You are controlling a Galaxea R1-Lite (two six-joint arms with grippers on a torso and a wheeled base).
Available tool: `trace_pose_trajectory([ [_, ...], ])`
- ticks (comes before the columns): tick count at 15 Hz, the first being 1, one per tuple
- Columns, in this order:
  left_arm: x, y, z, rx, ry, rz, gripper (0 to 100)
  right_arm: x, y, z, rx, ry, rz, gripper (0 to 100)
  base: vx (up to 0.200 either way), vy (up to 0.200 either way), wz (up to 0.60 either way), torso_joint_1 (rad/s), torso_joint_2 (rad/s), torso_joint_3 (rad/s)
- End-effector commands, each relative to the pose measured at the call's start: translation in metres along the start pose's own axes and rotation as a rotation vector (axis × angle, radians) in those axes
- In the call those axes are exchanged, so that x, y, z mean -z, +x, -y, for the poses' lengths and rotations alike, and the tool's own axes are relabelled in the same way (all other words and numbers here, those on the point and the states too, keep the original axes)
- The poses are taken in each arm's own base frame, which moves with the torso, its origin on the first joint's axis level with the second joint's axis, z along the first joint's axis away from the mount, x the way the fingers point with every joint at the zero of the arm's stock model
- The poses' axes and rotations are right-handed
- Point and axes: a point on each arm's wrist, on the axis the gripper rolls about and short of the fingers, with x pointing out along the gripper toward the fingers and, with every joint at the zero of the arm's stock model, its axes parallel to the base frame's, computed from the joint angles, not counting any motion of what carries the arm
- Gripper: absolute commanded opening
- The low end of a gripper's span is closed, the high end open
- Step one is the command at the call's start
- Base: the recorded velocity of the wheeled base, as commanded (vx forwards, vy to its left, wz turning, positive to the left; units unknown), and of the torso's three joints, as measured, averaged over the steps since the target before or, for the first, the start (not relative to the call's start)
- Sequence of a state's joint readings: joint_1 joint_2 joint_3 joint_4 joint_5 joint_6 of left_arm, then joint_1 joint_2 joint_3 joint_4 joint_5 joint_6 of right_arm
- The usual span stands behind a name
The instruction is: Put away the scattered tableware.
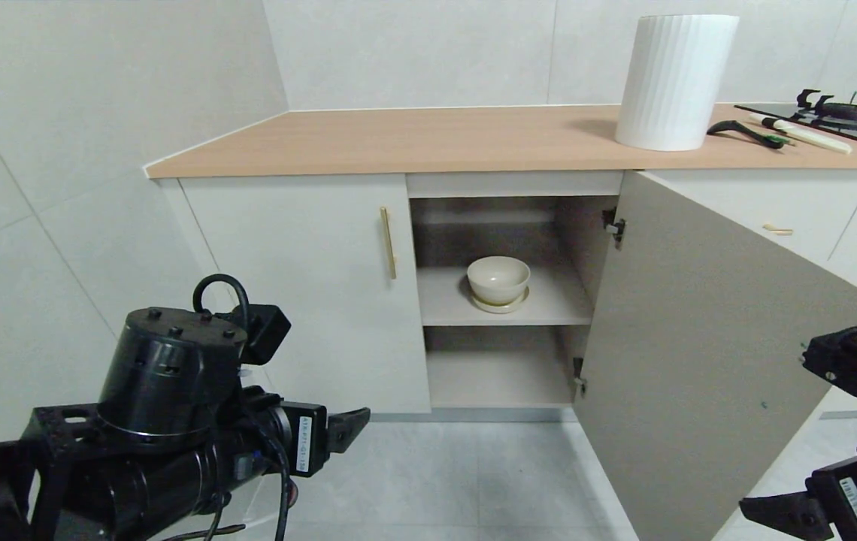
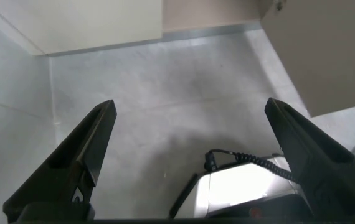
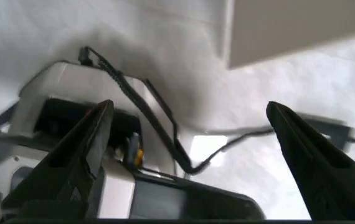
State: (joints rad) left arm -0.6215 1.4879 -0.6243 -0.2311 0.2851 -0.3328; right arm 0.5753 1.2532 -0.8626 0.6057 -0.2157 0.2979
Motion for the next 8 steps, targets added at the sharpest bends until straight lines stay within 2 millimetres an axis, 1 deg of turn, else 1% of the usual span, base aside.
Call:
trace_pose_trajectory([
  [1,0.0,0.0,0.0,-0.001,0.0,-0.001,100,-0.003,-0.007,0.011,0.037,0.031,0.01,100,0.0,-0.2,0.0,0.002,-0.01,-0.002],
  [4,0.0,0.001,0.0,-0.001,0.0,-0.002,100,-0.005,-0.016,0.029,0.105,0.058,0.02,100,0.0,0.0,0.0,0.0,0.0,0.0],
  [8,0.0,0.0,0.0,-0.001,-0.001,-0.001,100,-0.012,-0.014,0.053,0.248,0.128,0.019,100,0.0,0.0,0.0,0.0,0.0,0.0],
])
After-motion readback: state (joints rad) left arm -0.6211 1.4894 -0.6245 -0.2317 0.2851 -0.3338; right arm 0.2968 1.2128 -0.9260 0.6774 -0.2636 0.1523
